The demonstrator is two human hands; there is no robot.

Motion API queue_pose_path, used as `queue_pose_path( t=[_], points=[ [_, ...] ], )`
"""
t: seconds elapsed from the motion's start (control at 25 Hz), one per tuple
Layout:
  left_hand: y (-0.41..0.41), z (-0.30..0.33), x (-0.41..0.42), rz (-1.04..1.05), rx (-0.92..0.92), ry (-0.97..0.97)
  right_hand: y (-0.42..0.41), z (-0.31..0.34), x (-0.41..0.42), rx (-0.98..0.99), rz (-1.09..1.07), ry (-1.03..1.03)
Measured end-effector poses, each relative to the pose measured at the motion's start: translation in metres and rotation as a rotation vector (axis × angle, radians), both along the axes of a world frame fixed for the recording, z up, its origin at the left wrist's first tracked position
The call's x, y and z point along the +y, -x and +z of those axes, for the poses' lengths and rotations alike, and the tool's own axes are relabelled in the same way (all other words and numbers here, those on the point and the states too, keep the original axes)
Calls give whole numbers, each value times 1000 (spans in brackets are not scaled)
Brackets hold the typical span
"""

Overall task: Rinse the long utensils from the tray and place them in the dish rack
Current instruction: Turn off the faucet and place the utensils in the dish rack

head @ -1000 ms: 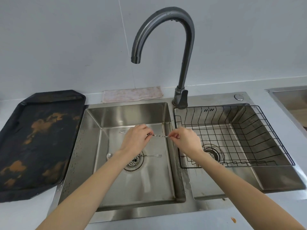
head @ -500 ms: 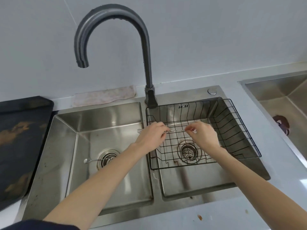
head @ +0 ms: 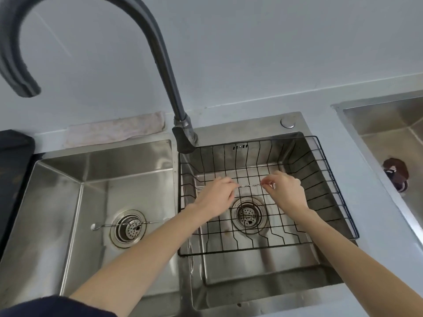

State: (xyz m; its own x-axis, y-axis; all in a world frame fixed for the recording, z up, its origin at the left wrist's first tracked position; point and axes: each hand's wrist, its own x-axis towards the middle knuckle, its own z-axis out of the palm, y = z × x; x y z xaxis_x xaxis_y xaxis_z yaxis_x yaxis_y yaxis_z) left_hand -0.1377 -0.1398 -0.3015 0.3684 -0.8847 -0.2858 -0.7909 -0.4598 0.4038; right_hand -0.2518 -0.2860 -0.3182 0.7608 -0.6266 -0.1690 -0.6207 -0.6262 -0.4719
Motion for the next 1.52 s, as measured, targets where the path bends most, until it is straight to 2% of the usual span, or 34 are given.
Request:
queue_pose_path(
  t=[0.32,0.6,0.92,1.2,1.52],
  points=[
    [-6,-35,-3,-5,78,-132,-11,-32,-3,96,40,-57],
    [-7,-37,1,-16,62,-183,-14,-36,1,107,47,-70],
    [-10,-10,19,30,38,-91,-15,-15,20,123,27,-33],
    [-28,26,73,150,-38,67,-40,34,82,28,130,-28],
    [-72,28,180,337,-63,-19,-92,55,176,-72,357,-33]
  ],
)
